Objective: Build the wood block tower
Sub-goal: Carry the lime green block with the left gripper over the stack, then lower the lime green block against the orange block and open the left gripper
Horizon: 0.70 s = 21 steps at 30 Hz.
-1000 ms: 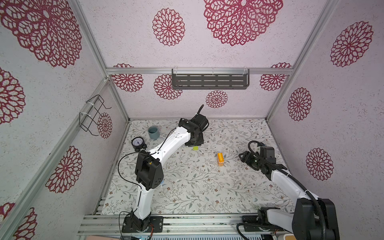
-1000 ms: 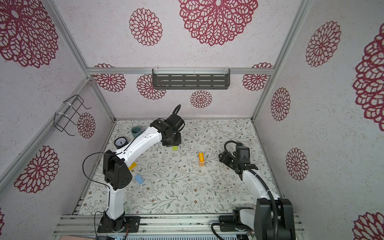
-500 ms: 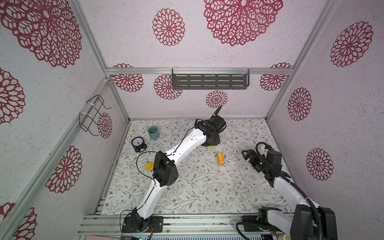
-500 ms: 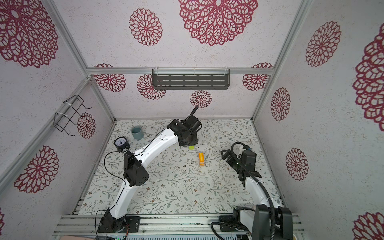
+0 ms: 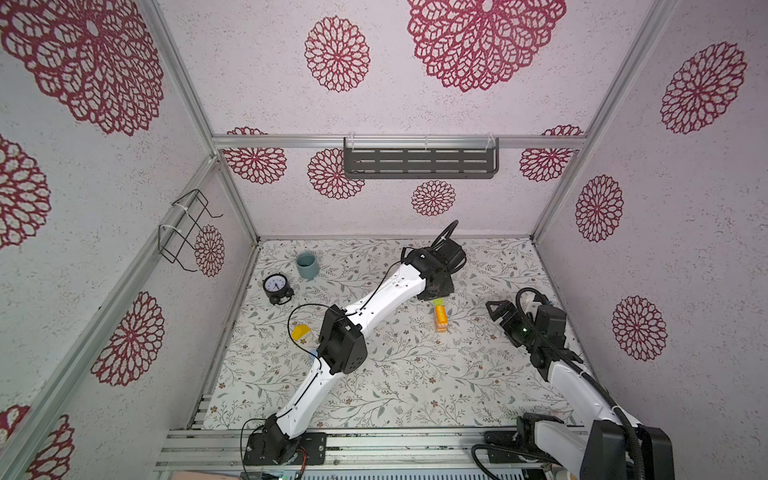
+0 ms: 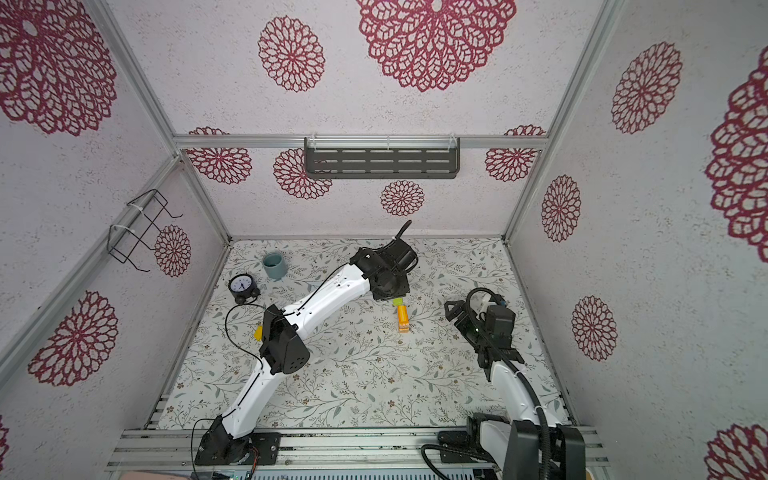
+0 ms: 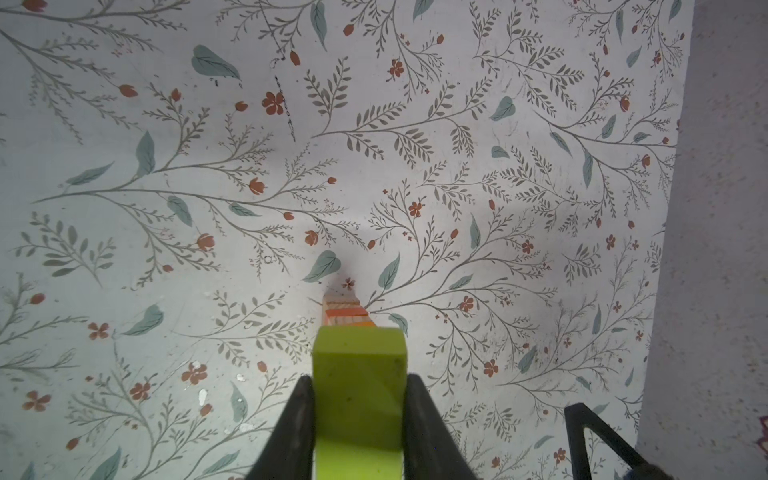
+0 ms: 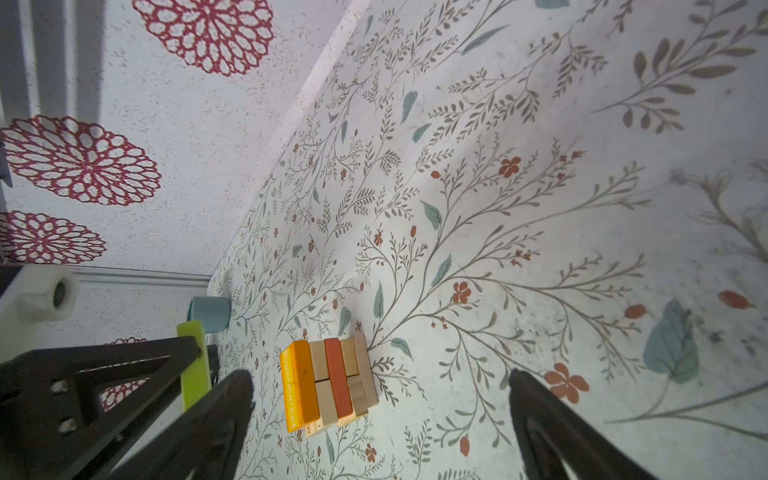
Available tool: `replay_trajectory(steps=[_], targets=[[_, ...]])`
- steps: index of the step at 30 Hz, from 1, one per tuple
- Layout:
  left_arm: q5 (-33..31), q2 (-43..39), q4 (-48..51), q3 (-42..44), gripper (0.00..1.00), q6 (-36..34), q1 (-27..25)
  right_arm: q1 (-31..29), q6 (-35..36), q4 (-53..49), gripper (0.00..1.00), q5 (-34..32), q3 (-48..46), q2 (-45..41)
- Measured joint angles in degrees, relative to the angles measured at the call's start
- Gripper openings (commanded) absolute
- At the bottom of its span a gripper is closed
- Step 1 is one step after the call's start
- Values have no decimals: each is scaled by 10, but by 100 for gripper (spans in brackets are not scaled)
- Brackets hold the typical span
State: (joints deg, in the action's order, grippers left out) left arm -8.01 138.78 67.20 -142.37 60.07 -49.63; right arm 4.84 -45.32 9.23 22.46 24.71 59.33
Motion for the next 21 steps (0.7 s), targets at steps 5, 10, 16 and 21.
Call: replay_trajectory(steps=[5, 10, 16, 21], targets=[[0, 14, -4, 0, 27, 13, -9, 0, -4, 0, 99, 3, 0, -3], [0, 15, -8, 9, 27, 21, -15, 0, -9, 5, 99, 3, -6, -3], [0, 15, -16, 30, 27, 26, -20, 0, -13, 9, 99, 5, -11, -3], [0, 15, -19, 43, 27, 26, -20, 0, -13, 10, 99, 5, -11, -3]])
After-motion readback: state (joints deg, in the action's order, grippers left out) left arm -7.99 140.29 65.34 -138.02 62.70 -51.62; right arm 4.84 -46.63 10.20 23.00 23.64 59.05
